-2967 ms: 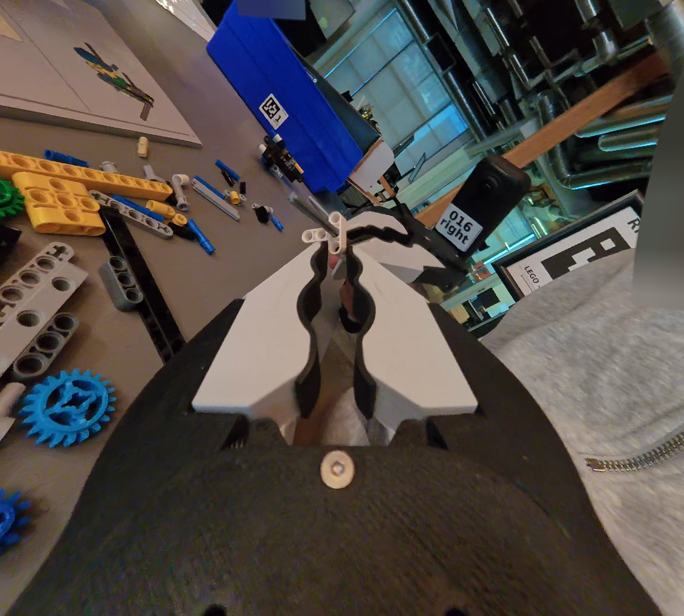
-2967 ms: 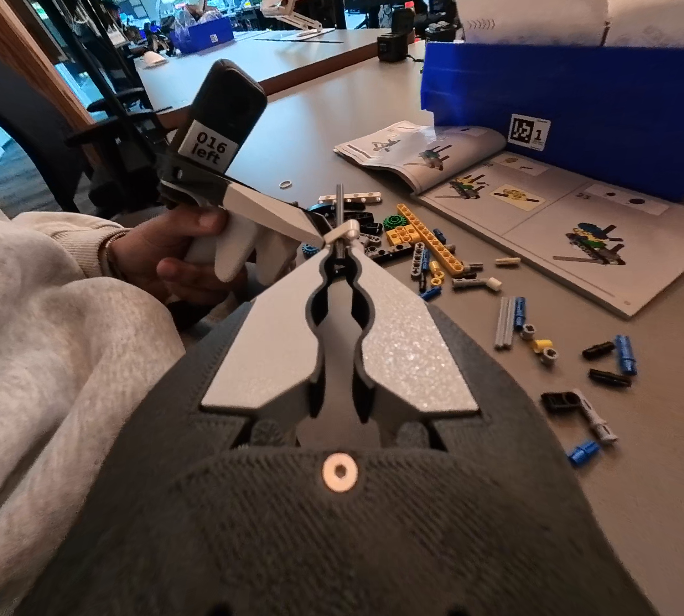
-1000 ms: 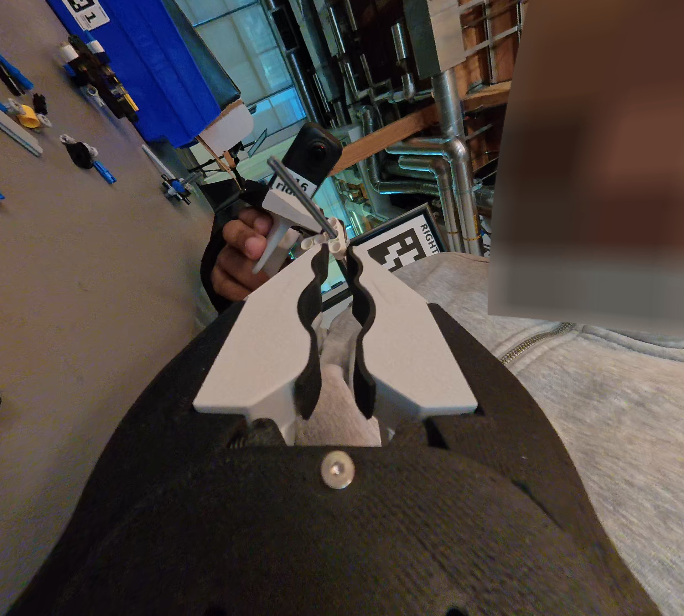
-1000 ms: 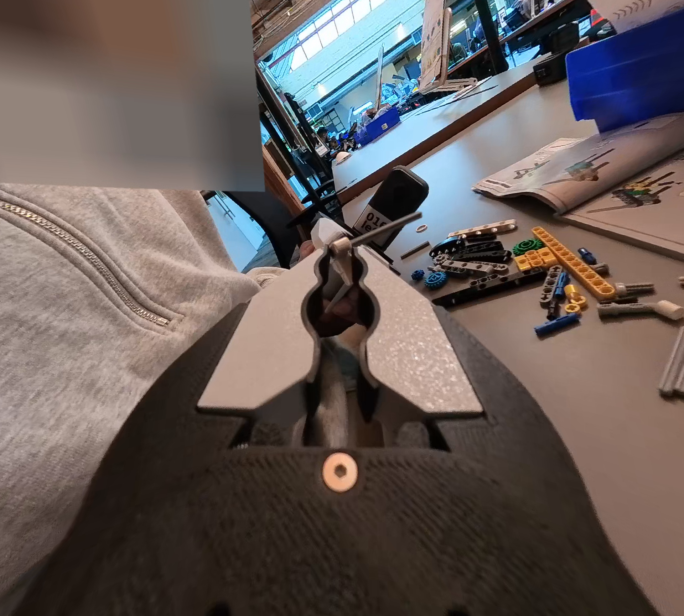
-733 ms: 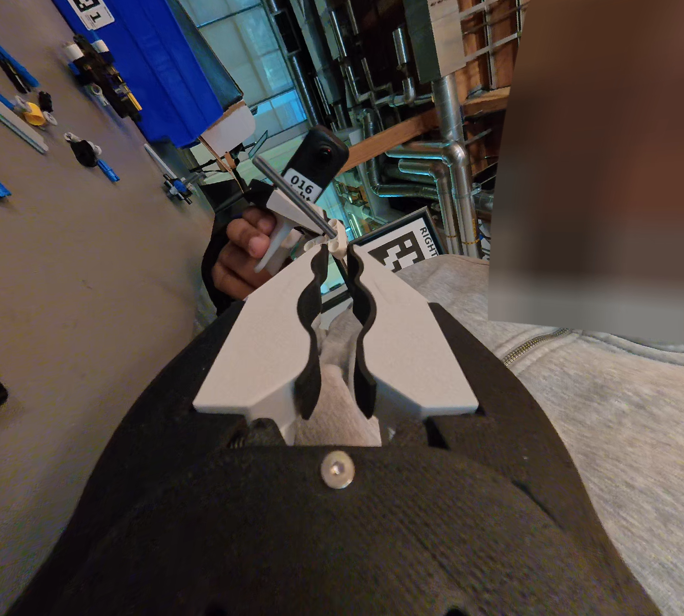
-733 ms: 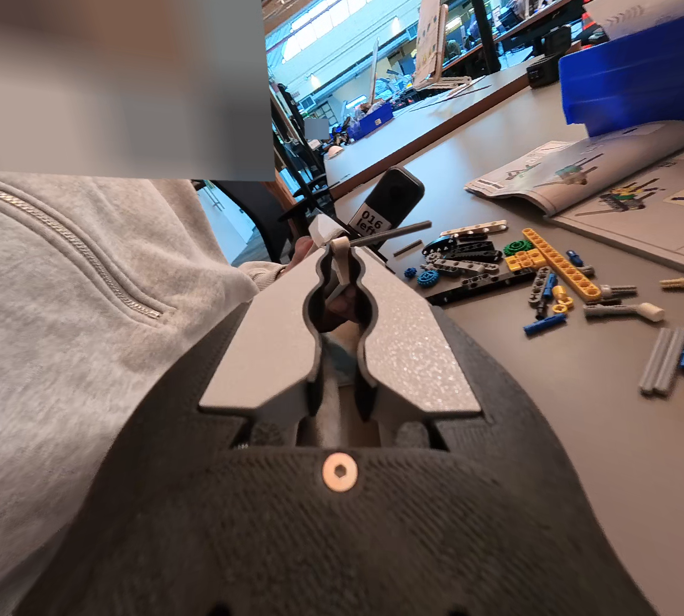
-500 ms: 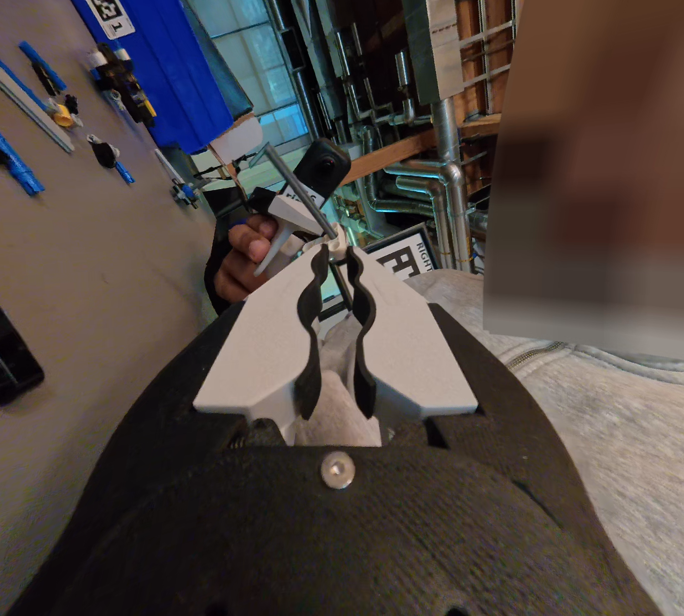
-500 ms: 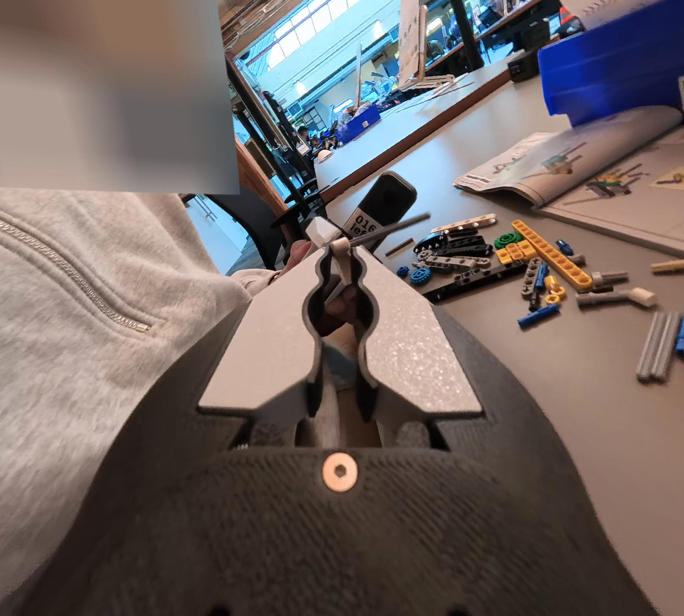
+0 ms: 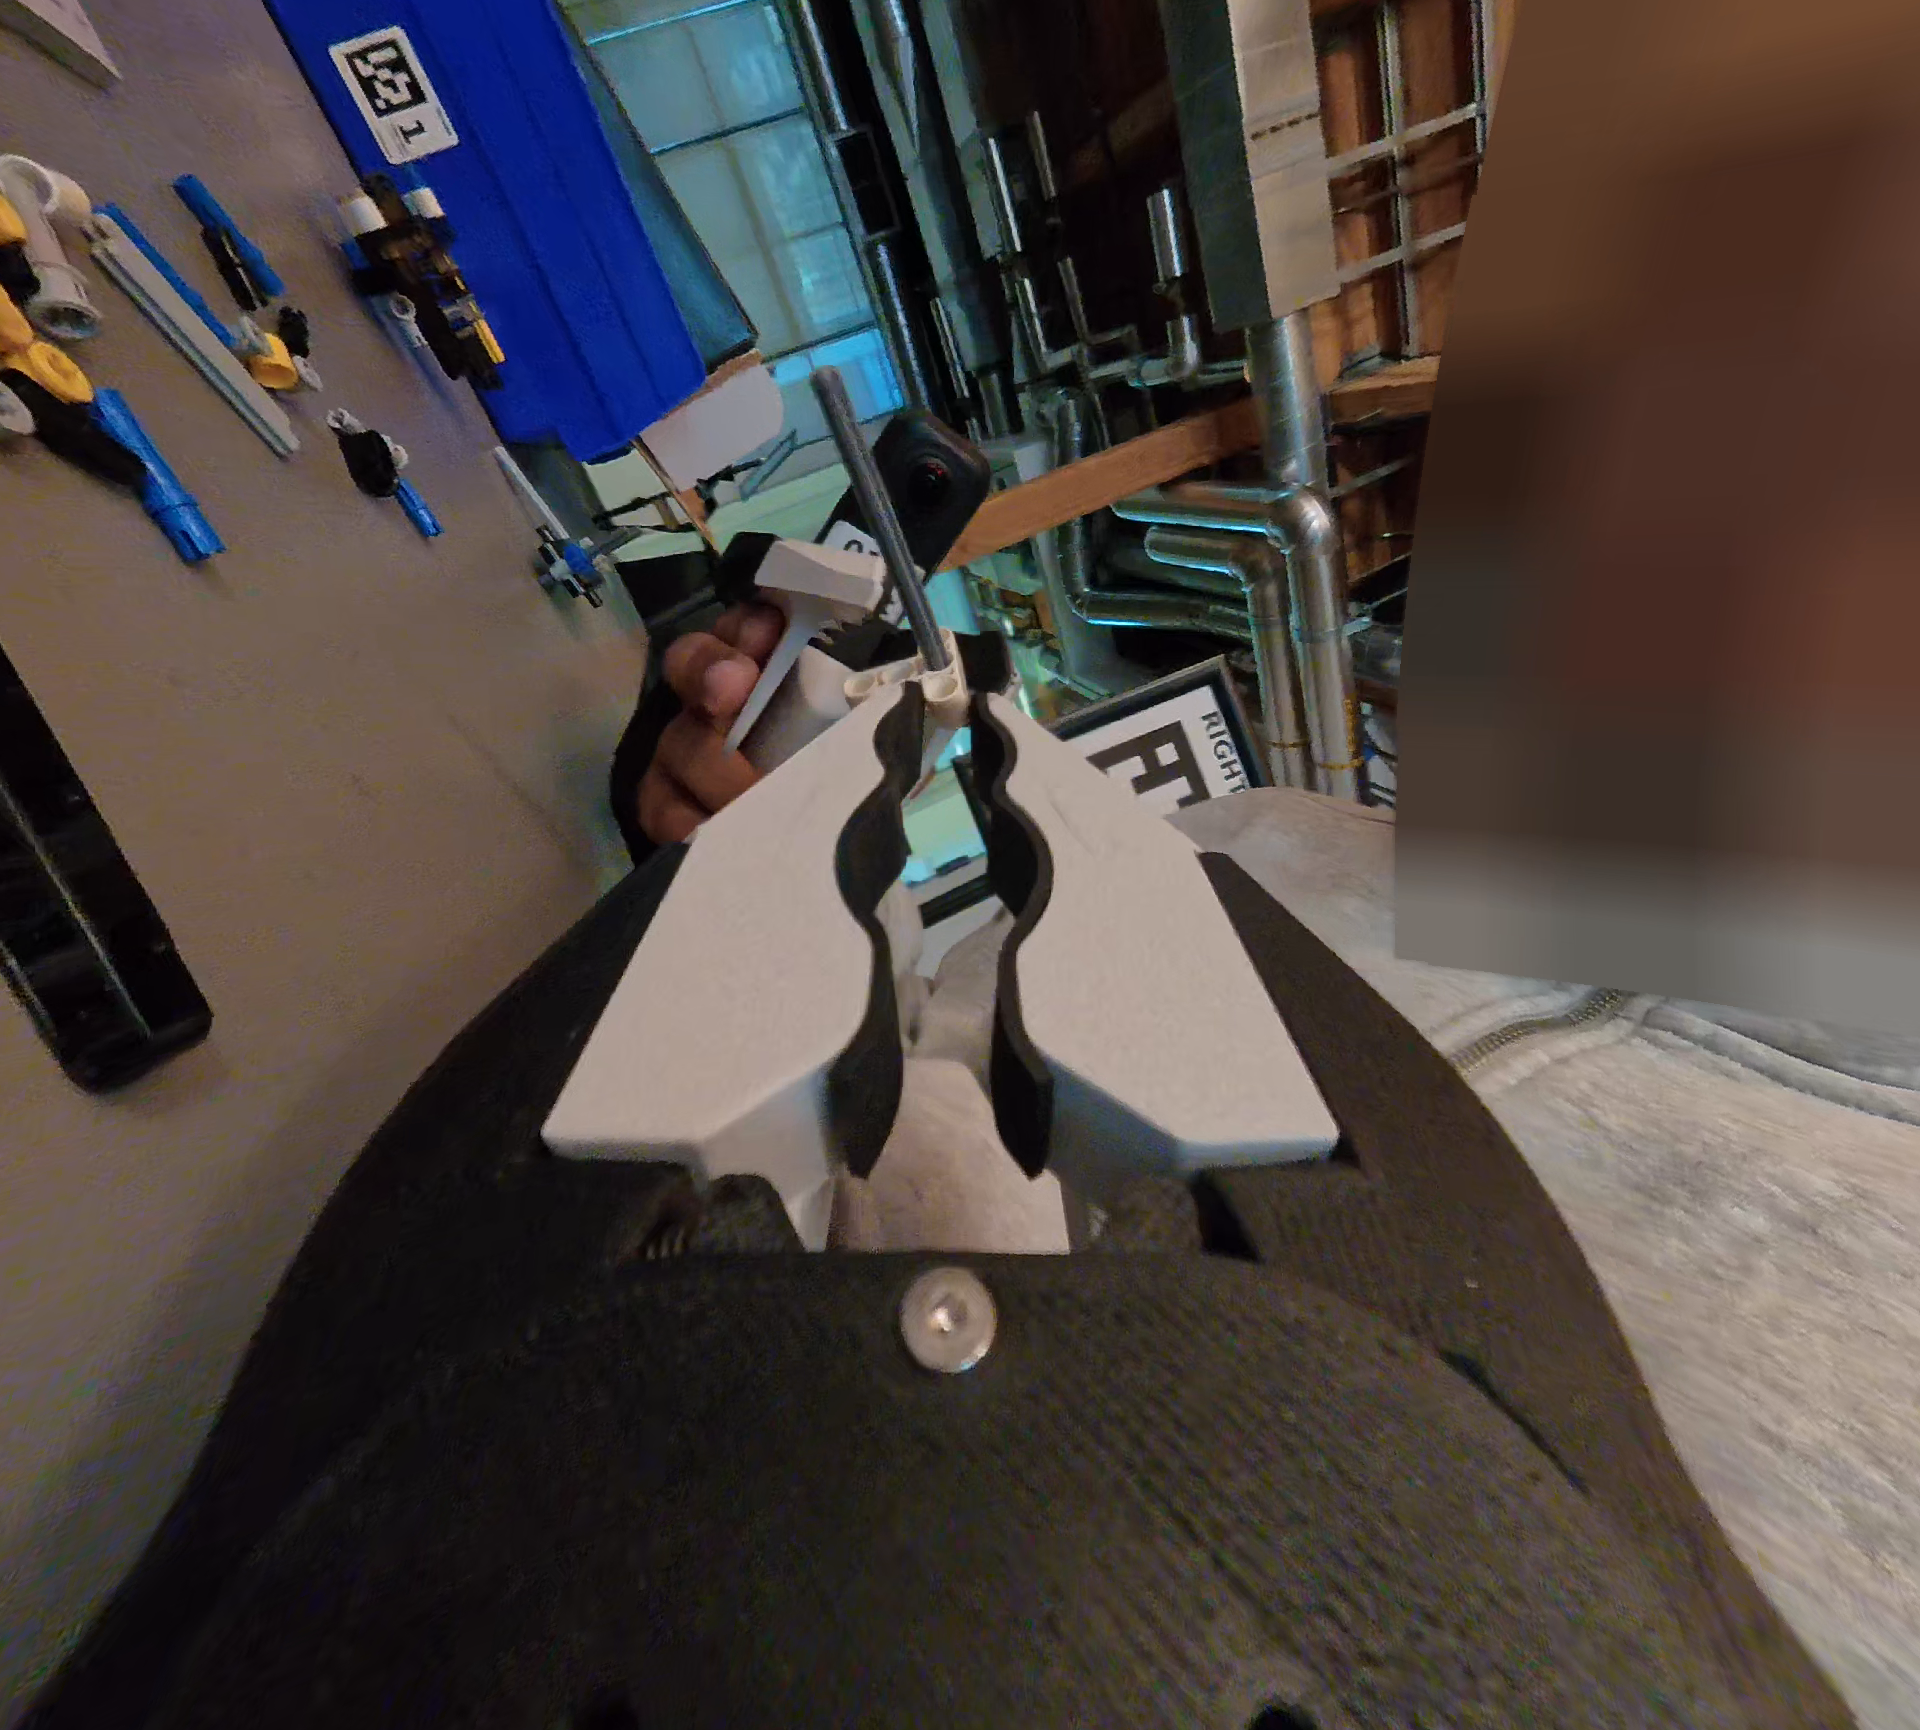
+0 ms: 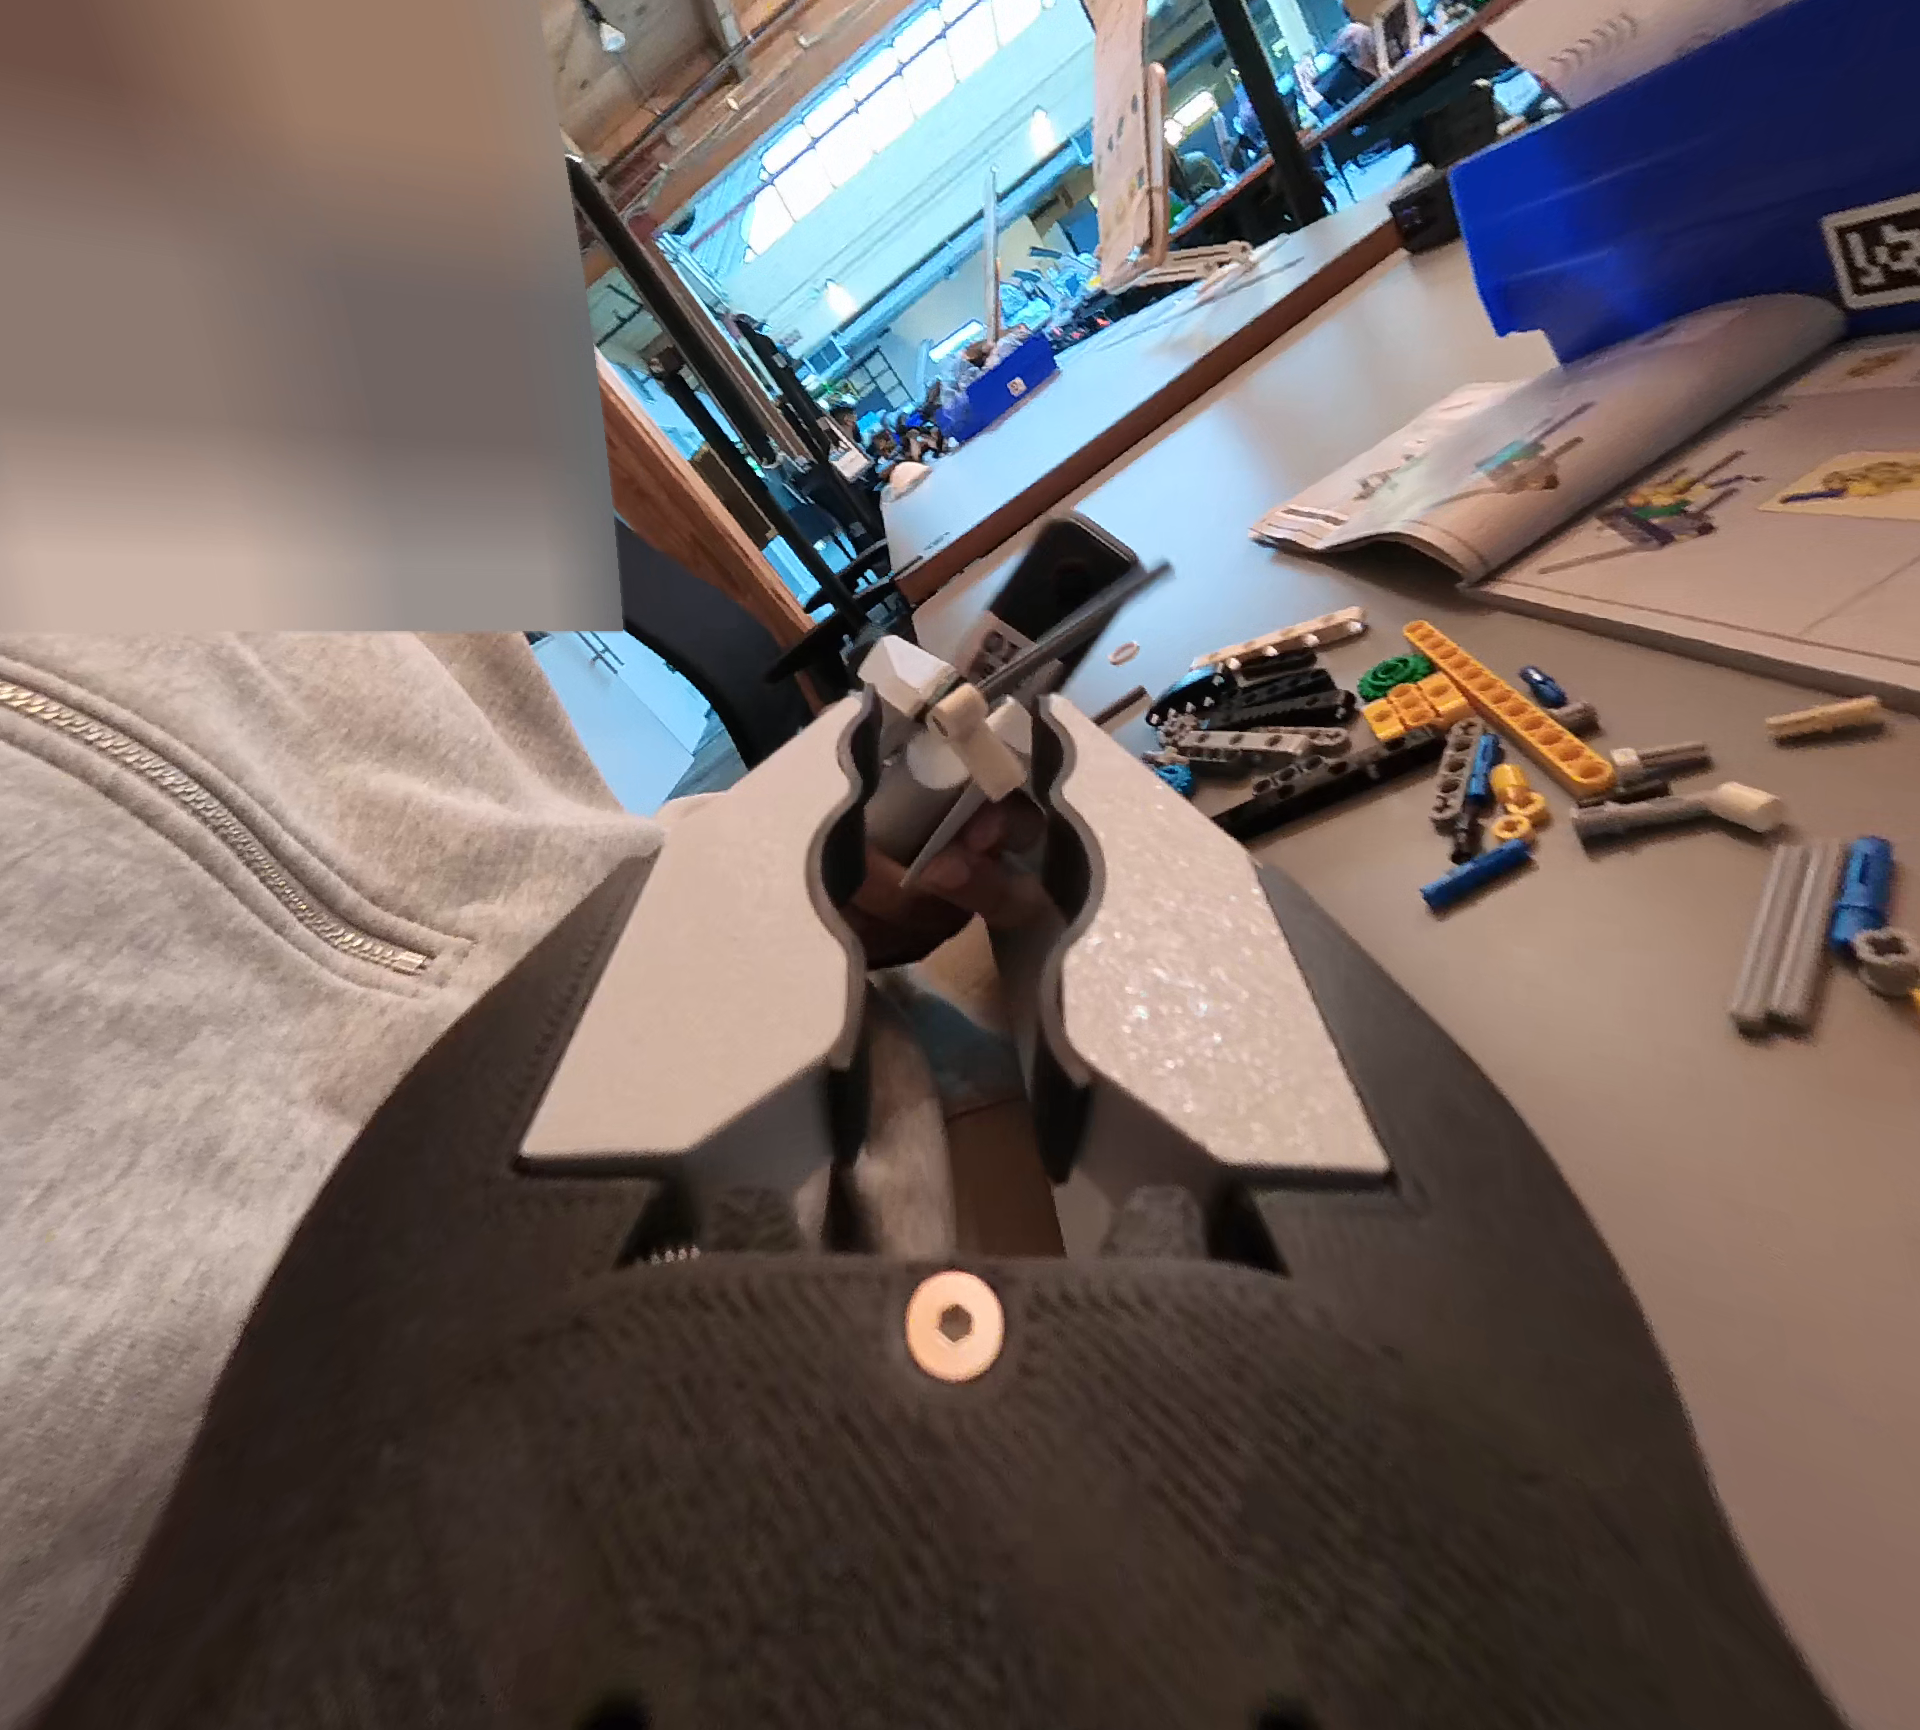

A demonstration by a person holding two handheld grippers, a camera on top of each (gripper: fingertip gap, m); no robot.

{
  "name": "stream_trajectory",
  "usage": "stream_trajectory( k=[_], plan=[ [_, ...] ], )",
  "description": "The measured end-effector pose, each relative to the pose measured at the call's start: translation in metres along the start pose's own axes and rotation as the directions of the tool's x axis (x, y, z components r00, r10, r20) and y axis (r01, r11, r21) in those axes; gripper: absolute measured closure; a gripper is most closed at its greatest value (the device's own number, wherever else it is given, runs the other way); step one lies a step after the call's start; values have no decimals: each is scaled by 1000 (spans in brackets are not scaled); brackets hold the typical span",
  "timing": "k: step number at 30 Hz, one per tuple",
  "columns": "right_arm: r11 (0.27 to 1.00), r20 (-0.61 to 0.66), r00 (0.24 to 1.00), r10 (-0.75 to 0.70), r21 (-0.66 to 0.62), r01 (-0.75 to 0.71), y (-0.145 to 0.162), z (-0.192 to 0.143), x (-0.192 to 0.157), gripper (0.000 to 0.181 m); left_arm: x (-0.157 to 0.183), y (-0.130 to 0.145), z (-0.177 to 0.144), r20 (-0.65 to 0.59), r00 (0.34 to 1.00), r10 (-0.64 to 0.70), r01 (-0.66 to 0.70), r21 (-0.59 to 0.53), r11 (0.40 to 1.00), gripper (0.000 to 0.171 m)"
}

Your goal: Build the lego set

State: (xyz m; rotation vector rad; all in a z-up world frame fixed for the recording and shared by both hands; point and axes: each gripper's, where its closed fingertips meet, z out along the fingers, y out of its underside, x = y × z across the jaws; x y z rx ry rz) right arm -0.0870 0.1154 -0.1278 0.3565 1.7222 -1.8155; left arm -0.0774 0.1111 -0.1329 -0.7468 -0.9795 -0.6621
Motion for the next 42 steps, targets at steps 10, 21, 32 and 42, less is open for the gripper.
stream_trajectory(
  k=[10,21,32,42],
  plan=[
    [994,-111,993,-39,-101,28,18,7,16,169,-22,5,-1,247,931,270,-250,-111,962,167],
    [976,-151,981,-121,-197,90,29,4,22,174,-35,6,-7,370,784,499,-437,-243,866,162],
    [951,-175,969,-176,-284,121,40,3,26,174,-37,5,-7,374,807,458,-403,-218,889,169],
    [902,-196,947,-256,-401,161,52,-3,31,174,-44,11,-5,392,781,487,-410,-267,872,170]
  ],
)
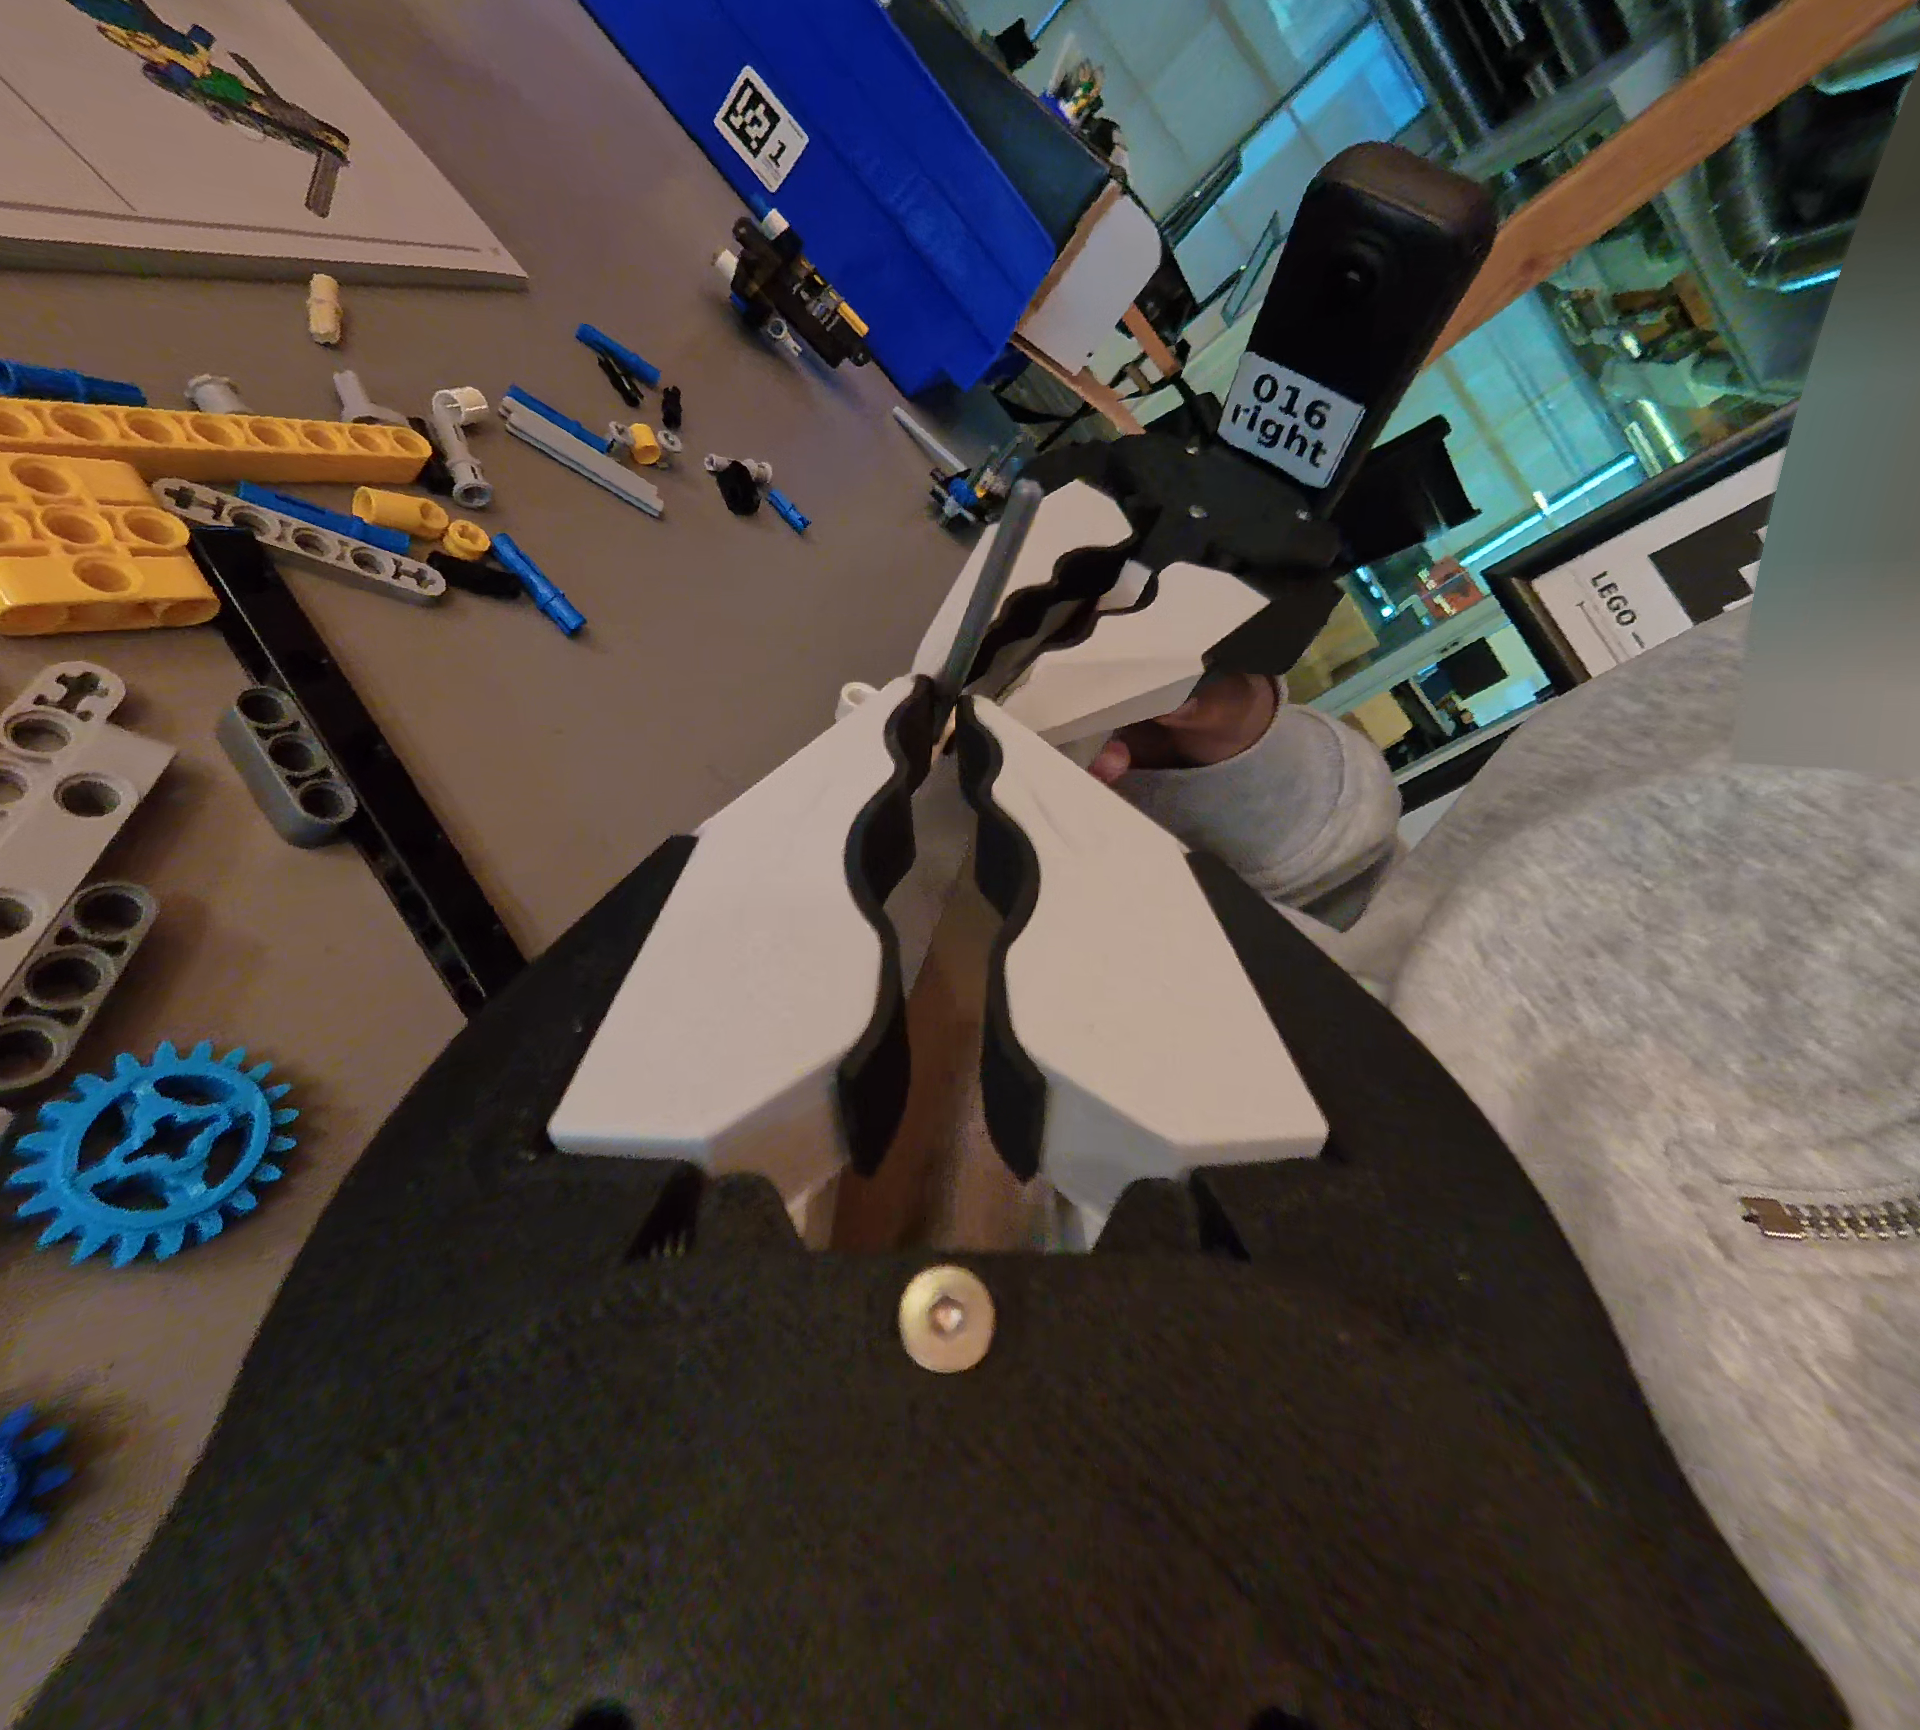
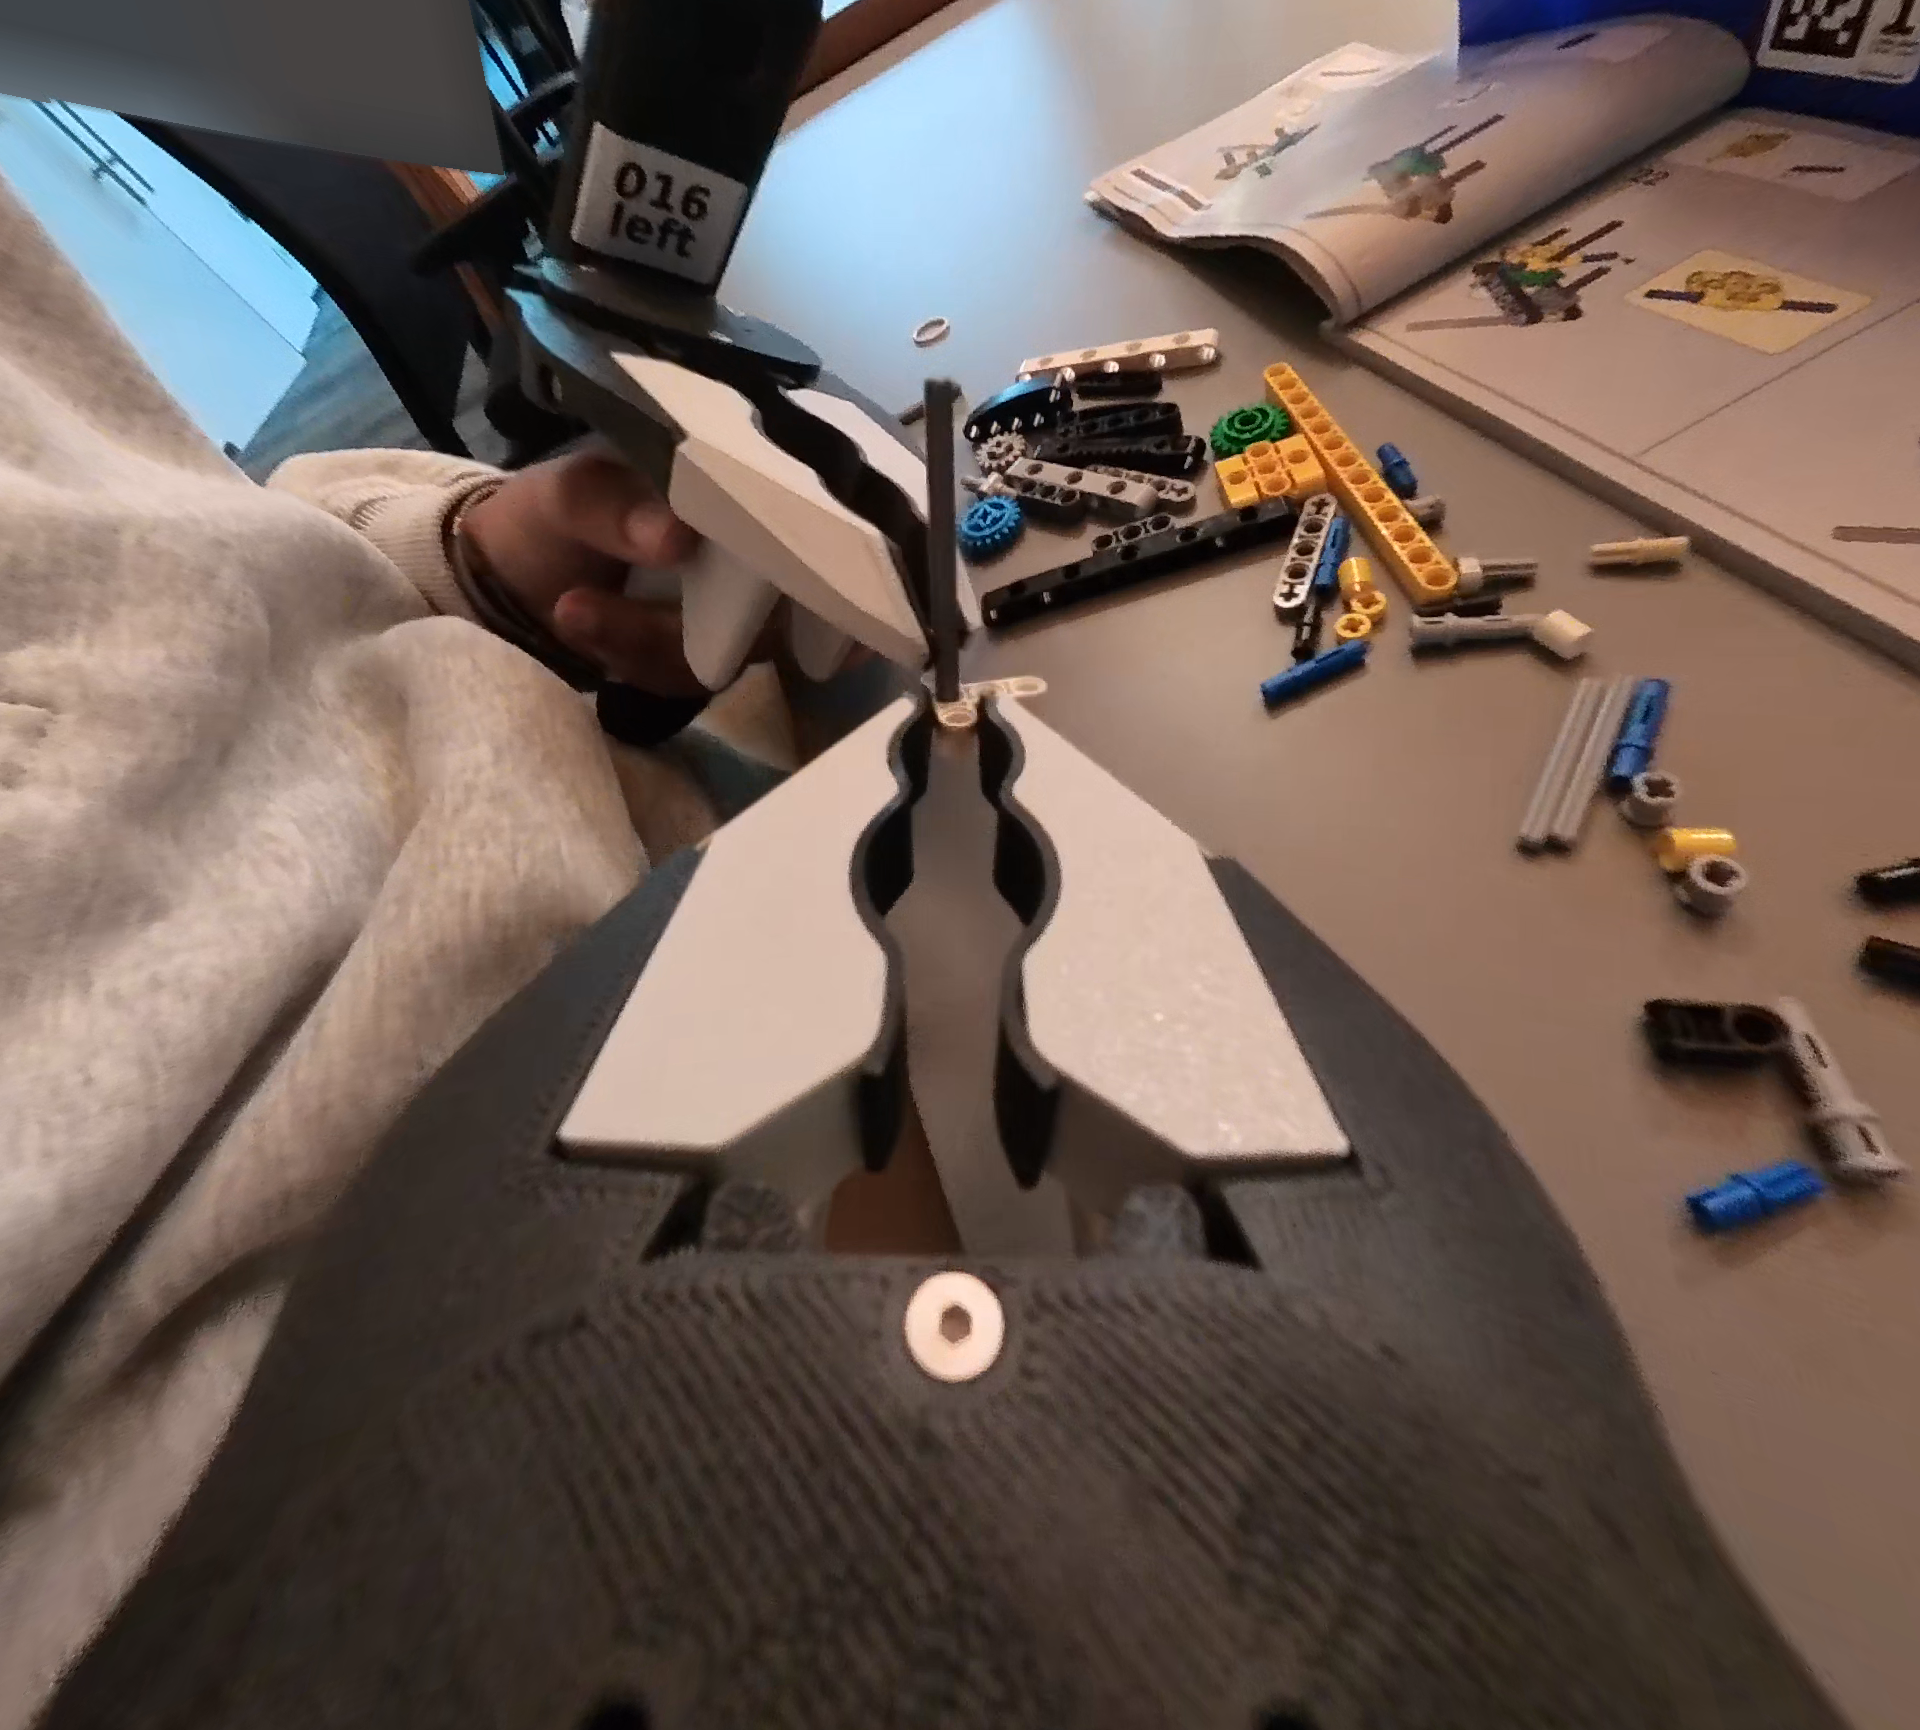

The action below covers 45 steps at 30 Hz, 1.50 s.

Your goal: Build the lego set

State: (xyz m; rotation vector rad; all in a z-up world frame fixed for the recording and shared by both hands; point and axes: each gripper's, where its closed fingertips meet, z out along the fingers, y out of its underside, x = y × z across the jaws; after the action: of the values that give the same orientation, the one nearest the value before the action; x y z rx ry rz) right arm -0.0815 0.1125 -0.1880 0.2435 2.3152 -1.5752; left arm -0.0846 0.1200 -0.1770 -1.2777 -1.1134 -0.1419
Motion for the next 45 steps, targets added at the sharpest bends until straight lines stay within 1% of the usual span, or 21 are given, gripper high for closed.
stream_trajectory(
  k=[5,10,19,24,28,30,33,35,37,40,41,43,45],
  plan=[
    [996,-54,998,-24,-89,20,13,1,7,174,-8,9,5,72,997,40,-36,-61,997,168],
    [968,-133,986,-101,-243,66,37,6,19,173,-13,17,8,126,987,96,-81,-116,990,156],
    [965,-133,985,-106,-252,69,38,6,19,171,-15,16,5,152,978,145,-126,-130,983,150],
    [977,-112,990,-87,-204,63,31,4,16,163,-14,16,4,148,977,156,-136,-137,981,149],
    [989,-90,994,-57,-143,43,22,-5,16,154,-12,17,4,139,975,173,-153,-140,978,149],
    [997,-76,996,-36,-71,31,10,-12,16,149,-11,15,3,132,975,182,-164,-134,977,148],
    [998,-89,996,-16,60,21,-10,-27,21,141,-10,12,1,123,977,172,-158,-118,980,145],
    [991,-139,990,-37,125,55,-21,-37,27,140,-10,8,0,118,980,159,-148,-97,984,143],
    [981,-215,973,-88,151,122,-28,-44,33,142,-12,2,-3,139,975,171,-163,-66,984,136],
    [970,-330,931,-154,131,207,-30,-48,43,146,-18,-5,-6,202,953,226,-221,-44,974,128],
    [969,-362,918,-164,115,218,-29,-48,47,146,-20,-6,-6,221,945,243,-240,-41,970,122],
    [971,-396,904,-164,95,218,-27,-48,54,147,-19,-6,-6,234,933,273,-270,-44,962,120],
    [973,-410,900,-148,101,206,-28,-48,58,151,-20,-5,-5,250,920,301,-297,-53,953,120]
  ],
)
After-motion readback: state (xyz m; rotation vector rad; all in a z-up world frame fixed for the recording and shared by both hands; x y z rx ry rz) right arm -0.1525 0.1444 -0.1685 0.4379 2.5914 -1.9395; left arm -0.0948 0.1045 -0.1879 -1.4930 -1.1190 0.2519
